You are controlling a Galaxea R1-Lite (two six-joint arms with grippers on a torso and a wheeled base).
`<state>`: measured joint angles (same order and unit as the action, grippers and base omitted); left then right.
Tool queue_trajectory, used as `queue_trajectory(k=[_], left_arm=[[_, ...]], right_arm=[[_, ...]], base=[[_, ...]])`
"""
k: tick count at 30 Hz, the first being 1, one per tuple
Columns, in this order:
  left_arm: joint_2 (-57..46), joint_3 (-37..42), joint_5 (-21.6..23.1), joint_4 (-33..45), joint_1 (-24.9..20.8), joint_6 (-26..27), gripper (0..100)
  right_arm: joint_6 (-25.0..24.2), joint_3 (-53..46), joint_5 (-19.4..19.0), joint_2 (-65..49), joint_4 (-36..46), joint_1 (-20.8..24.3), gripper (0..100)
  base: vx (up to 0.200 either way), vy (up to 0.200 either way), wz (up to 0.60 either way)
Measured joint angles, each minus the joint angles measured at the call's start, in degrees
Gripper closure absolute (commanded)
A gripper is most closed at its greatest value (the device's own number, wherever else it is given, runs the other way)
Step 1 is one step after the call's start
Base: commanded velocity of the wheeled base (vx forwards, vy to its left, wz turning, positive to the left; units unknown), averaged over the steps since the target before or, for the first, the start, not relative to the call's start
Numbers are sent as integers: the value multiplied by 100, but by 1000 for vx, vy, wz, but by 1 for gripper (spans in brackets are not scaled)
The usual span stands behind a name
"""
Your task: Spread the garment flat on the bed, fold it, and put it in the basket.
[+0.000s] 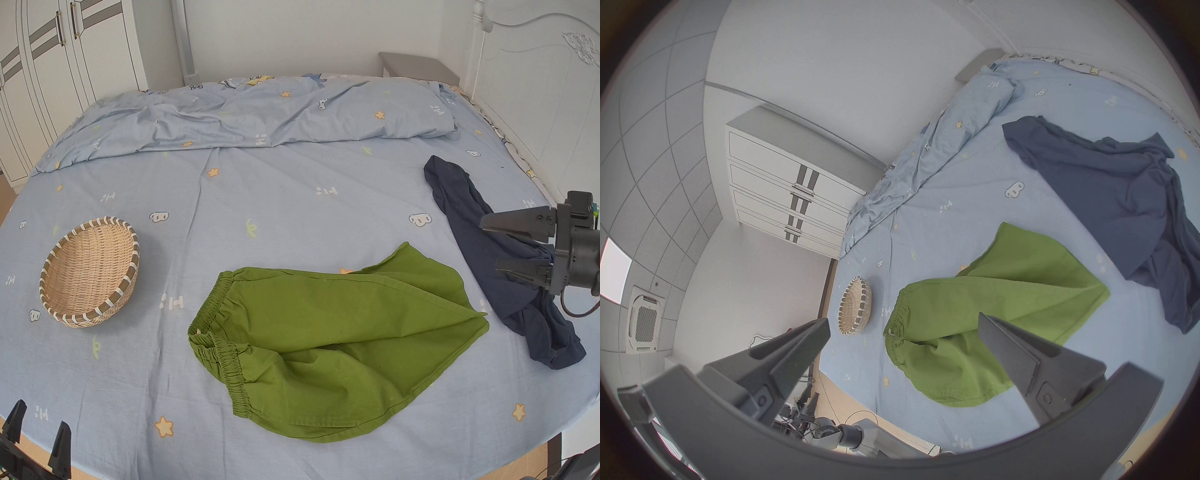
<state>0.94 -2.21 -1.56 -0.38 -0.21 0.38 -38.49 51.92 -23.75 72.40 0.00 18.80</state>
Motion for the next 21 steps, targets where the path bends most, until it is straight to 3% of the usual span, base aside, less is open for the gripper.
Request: queue_trajectory(k=[5,12,17,21], left_arm=[[190,-812,246,461,-124,-355,0],[1270,-1911,1682,929,-384,-913,0],[2534,-2009,2594,549,-569,-1187,0],[3616,-1898,3073,-28,-725,-1269,0]], right_arm=[[28,-239,-23,-358,-79,-117,0],[184,-410,-4,-547,-144,-216,0],[318,-534,-1,-590,-169,-227,0],[435,-625,-4,-611,-183,-205,0]], base=[[0,0,0],[0,0,0],[0,0,0],[0,0,0]])
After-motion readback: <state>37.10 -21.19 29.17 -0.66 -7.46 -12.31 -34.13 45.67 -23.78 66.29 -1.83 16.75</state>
